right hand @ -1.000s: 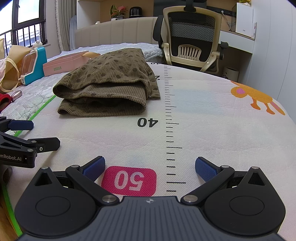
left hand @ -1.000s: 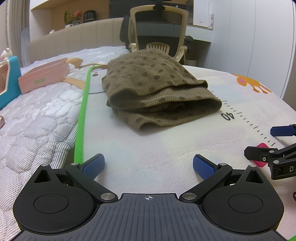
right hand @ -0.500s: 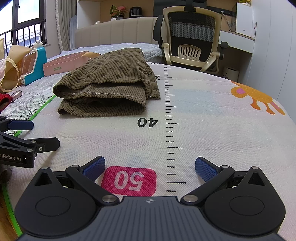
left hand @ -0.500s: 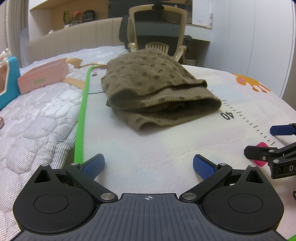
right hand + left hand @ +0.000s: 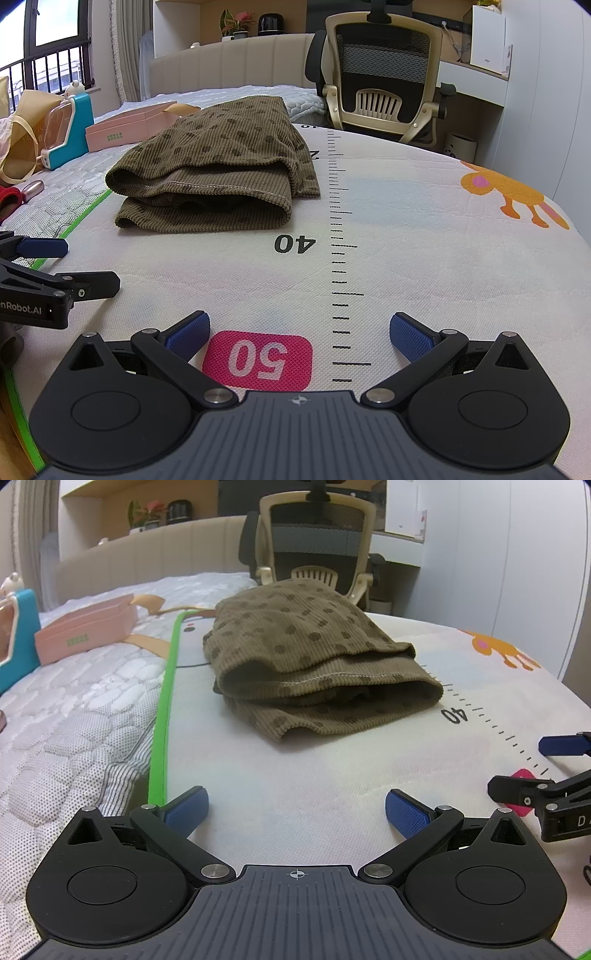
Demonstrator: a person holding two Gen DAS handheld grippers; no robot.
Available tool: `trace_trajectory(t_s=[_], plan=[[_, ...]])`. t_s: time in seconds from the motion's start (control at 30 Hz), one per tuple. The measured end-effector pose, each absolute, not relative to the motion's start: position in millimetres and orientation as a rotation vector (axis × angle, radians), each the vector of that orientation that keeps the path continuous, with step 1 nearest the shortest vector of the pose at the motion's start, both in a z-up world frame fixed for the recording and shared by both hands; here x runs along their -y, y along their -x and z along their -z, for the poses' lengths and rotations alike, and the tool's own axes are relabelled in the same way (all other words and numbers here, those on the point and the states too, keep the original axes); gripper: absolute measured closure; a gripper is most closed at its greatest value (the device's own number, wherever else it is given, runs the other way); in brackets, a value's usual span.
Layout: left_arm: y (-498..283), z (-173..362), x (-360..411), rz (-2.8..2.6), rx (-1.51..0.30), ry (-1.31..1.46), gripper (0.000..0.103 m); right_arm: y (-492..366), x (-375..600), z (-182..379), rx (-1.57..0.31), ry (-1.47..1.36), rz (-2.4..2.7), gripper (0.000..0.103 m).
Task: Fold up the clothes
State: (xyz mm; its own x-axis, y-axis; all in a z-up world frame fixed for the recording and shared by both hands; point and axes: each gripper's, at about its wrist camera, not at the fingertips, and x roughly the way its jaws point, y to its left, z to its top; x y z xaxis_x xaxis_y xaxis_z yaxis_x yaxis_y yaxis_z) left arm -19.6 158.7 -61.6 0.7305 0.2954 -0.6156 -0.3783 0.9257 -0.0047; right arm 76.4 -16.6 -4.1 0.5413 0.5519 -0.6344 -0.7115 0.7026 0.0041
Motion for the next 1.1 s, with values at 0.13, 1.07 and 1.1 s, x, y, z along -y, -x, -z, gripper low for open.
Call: trace_trajectory(t_s=[0.13, 1.07, 1.1], plan=[[20.3, 61.6, -160.0, -0.370, -0.648, 0.144, 0.000, -76.4, 16.6, 4.2, -0.652, 0.268, -0.761, 0.000], [20.2, 60.8, -158.4, -0.359, -0.664, 0.123, 0.000, -76.5, 16.3, 4.1, -0.651, 0.268, -0.760, 0.000], [20.3, 60.7, -158.7, -0.359, -0.662, 0.126, 0.000, -76.5, 16.4, 4.1, -0.651, 0.267, -0.760, 0.000]])
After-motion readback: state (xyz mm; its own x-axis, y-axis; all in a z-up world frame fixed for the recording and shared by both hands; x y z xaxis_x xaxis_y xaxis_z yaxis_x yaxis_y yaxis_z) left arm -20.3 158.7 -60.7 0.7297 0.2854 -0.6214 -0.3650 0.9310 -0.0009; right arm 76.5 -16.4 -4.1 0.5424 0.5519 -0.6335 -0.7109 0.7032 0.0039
